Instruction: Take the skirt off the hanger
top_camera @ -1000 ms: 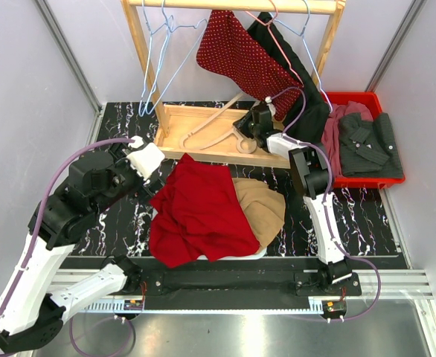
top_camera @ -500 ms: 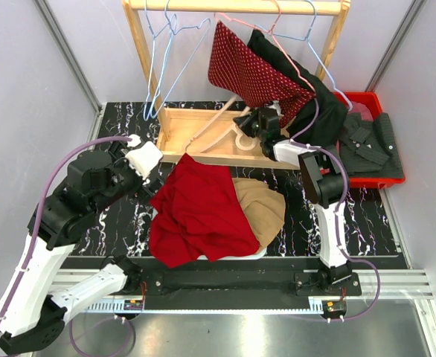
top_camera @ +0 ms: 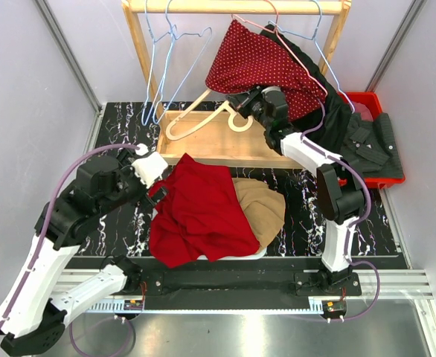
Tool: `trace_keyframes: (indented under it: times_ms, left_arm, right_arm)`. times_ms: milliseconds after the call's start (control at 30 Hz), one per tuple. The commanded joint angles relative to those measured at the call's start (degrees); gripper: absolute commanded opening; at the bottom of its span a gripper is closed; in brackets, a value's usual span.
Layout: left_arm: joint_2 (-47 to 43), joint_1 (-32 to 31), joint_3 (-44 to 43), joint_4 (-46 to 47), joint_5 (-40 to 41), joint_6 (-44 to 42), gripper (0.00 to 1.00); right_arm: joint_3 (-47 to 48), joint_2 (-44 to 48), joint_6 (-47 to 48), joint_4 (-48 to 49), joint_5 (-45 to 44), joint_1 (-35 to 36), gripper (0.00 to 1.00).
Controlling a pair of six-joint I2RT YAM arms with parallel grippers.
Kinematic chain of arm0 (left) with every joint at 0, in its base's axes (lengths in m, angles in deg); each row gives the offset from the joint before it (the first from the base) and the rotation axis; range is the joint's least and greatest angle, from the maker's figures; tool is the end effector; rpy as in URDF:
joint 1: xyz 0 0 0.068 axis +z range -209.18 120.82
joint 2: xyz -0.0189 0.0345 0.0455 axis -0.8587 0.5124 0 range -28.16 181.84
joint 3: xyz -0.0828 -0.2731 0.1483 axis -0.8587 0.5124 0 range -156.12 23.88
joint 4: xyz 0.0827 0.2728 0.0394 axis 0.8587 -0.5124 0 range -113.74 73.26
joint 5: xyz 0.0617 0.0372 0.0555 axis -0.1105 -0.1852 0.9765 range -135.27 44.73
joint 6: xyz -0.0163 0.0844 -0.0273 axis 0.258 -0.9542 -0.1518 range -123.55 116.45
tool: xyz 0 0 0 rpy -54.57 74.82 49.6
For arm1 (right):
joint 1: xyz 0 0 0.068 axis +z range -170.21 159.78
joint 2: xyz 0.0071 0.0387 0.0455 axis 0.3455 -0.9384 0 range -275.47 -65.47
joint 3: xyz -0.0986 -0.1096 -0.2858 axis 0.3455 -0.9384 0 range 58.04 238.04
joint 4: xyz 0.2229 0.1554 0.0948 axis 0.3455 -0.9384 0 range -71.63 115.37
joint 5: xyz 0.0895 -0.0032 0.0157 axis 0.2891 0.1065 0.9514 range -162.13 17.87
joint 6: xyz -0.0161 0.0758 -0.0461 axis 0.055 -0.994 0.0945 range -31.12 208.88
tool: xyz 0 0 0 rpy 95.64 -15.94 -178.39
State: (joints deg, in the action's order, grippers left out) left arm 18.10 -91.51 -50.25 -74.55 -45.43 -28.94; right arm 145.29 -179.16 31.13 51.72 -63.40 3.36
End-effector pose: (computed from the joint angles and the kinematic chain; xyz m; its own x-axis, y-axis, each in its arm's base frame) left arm 0.1266 -0.0805 0.4439 -0.1508 0.6030 -0.7834 0.6659 0.6476 0.3703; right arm 0.5185 0.2395 0.3332 -0.4528 0.7145 -0.5334 -0.2840 0.4515 0.8459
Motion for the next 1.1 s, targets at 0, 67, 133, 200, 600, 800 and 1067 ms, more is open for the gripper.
trace_keyframes:
  times_ms: [0, 67, 133, 200, 600, 800, 1067]
  left_arm:
    - [0.3, 0.1, 2.9, 2.7, -1.3, -3.8, 0.99]
    - [-0.5, -0.9, 5.4, 5.2, 2.2, -6.3, 0.99]
    - [-1.5, -2.5, 10.0, 9.4, 6.7, -10.8, 0.99]
    - [-3.6, -5.2, 15.0, 12.6, 10.2, -16.6, 0.99]
    - [-4.7, -11.6, 19.5, 29.6, 22.2, -23.4, 0.99]
    - [-4.0, -12.0, 17.4, 19.2, 14.0, -18.0, 0.99]
    - [-5.5, -11.9, 19.2, 9.3, 6.8, -15.5, 0.99]
  right_arm:
    - [-0.9, 8.4, -4.7, -0.8, 1.3, 0.5, 0.0]
    - [-2.1, 9.7, -6.0, -3.9, 2.2, 0.9, 0.0]
    - [-3.0, 11.6, -6.1, -6.5, 2.8, 1.5, 0.0]
    - [-4.1, 13.6, -6.3, -9.0, 3.7, 2.4, 0.0]
    - [-15.9, 22.2, -10.8, -11.9, 6.2, 6.9, 0.0]
    - [-17.5, 22.5, -16.9, -8.2, 9.5, 7.4, 0.0]
    - [-15.0, 21.0, -19.9, -6.7, 11.3, 8.3, 0.0]
